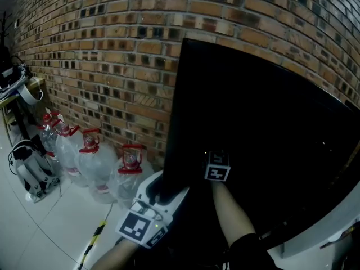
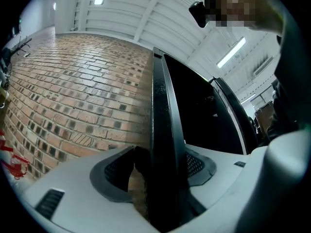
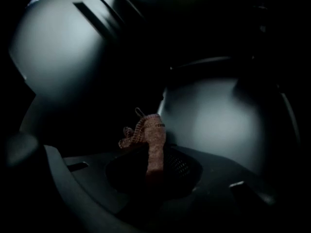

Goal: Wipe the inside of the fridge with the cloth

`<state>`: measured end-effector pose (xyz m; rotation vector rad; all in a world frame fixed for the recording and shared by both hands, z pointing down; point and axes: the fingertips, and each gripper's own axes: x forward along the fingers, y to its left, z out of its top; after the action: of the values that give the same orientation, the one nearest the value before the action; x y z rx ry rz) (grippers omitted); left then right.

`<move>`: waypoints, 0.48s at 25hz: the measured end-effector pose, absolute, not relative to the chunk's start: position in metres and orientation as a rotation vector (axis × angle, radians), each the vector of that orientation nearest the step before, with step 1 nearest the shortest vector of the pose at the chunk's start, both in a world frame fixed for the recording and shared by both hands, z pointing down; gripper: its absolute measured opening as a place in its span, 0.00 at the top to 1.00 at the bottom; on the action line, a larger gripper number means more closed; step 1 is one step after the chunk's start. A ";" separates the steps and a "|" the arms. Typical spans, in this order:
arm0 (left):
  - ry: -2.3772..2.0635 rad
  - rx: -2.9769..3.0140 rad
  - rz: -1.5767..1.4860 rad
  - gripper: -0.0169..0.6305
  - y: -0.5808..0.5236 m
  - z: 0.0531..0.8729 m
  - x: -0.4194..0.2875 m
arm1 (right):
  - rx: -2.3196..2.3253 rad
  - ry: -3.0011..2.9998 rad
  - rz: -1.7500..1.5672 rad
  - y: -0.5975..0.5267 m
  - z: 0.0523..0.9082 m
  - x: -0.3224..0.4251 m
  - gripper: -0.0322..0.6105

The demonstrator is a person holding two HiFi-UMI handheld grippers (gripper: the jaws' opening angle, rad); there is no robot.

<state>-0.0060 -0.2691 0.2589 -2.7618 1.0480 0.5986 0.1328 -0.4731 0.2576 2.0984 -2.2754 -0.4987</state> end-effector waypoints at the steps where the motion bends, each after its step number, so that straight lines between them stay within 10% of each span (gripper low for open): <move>1: 1.050 -2.762 0.597 0.56 -0.269 0.260 -0.006 | 2.101 -2.271 -0.504 -0.477 0.257 0.132 0.83; 12: 1.054 -2.760 0.592 0.56 -0.270 0.261 -0.006 | 2.163 -2.139 -0.582 -0.471 0.256 0.157 0.83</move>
<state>-0.0060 -0.2703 0.2609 -2.7599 1.0539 0.5917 0.1569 -0.4715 0.2562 2.1627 -2.1392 -0.5817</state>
